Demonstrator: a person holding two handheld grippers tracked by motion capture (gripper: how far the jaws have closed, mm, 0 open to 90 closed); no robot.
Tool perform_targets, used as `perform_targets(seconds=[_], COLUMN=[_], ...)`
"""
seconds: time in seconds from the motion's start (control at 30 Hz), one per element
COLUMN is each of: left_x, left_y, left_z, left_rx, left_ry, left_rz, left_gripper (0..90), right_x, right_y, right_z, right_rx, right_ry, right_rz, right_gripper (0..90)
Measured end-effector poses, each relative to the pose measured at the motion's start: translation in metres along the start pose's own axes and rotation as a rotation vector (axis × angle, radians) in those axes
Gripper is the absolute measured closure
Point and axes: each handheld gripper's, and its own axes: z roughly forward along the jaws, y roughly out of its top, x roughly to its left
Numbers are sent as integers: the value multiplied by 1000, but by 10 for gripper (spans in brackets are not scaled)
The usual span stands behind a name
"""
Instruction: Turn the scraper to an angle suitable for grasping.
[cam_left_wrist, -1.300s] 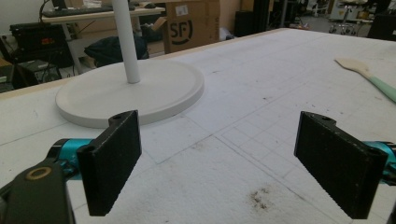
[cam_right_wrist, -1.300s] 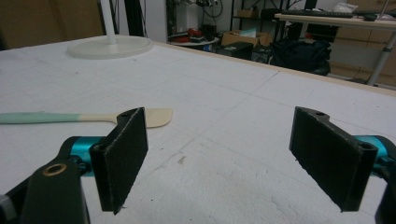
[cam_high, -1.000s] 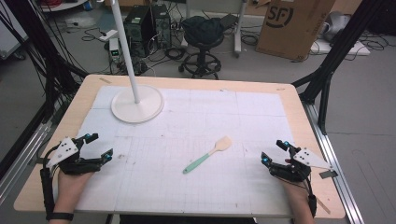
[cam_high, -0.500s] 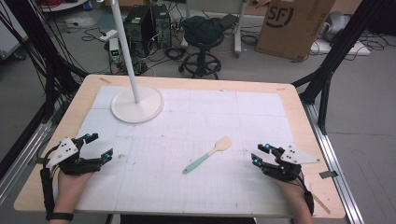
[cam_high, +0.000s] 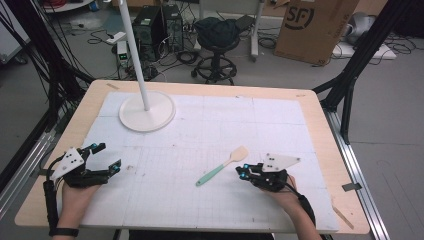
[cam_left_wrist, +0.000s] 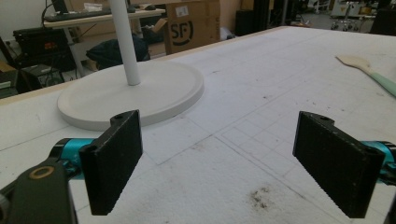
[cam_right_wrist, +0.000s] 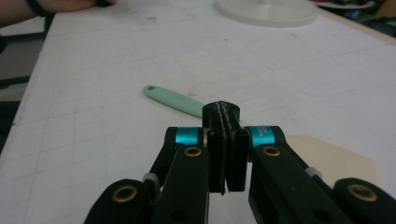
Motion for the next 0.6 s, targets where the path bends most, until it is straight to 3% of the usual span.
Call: perform_targets(seconds=[0.03, 0.07, 0.17, 0.23, 0.33, 0.43, 0.5, 0.6], left_x=[0, 0, 0, 0, 0, 0, 0, 0], left_y=[0, 0, 0, 0, 0, 0, 0, 0], left_z=[0, 0, 0, 0, 0, 0, 0, 0], left_rx=[-2, -2, -1, 0, 0, 0, 0, 0], left_ry=[2, 2, 1, -1, -1, -2, -2, -2], left_rz=[-5, -6, -4, 0, 1, 1, 1, 1], left_gripper=[164, 164, 165, 166, 166, 166, 166, 166], right_x=[3, 3, 10, 12, 20, 24, 28, 28], right_y=[5, 5, 13, 15, 22, 25, 27, 29], right_z=[14, 14, 39, 45, 66, 76, 89, 97], right_rx=[24, 24, 77, 89, 157, 184, 236, 258], right_ry=[44, 44, 127, 144, 204, 234, 238, 246], right_rz=[-8, -8, -43, -50, -91, -113, -161, -176], right_gripper=[896, 896, 897, 897, 898, 898, 898, 898])
